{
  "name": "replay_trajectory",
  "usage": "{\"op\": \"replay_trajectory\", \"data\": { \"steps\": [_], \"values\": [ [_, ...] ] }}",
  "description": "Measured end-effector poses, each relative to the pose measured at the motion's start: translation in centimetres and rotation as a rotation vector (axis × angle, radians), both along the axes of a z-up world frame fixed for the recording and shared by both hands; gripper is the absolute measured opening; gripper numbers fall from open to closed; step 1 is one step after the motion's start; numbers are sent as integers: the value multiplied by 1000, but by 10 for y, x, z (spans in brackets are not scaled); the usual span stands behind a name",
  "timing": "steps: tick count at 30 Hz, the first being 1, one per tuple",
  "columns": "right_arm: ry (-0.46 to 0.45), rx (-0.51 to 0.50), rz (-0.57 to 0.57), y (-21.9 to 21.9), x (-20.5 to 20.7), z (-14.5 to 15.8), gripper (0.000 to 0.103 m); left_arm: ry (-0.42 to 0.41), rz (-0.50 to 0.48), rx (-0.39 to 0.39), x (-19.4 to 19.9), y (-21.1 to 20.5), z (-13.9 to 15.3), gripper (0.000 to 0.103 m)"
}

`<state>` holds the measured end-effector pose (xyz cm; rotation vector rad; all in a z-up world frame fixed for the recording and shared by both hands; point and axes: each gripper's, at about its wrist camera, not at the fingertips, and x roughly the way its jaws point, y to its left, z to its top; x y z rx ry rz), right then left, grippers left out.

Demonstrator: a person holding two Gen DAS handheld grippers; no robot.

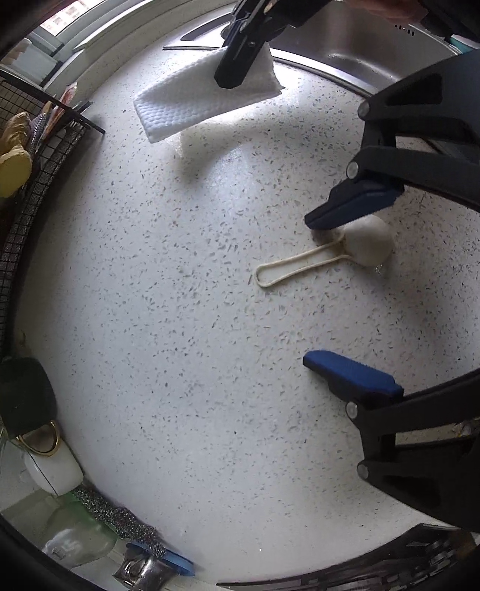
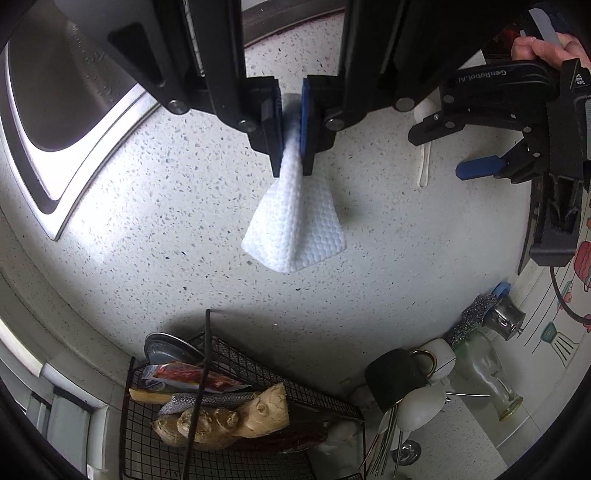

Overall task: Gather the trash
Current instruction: 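Grasp the white cloth with the right tool while the left tool grasps the white spoon, then carry the cloth and spoon down over the red bin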

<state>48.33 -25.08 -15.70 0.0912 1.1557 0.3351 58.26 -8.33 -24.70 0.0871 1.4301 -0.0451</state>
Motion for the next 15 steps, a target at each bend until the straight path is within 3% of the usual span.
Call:
{"op": "replay_trajectory", "data": {
  "steps": [3,6,15],
  "values": [
    [9,8,-14,-3,-2,0,7,6,0,-3,-2,-10,2,26],
    [13,17,-22,-9,-6,0,7,6,-30,-10,-9,-17,4,12],
    [-4,11,-20,1,-13,5,7,-28,-56,-11,-32,-30,8,8]
  ]
}}
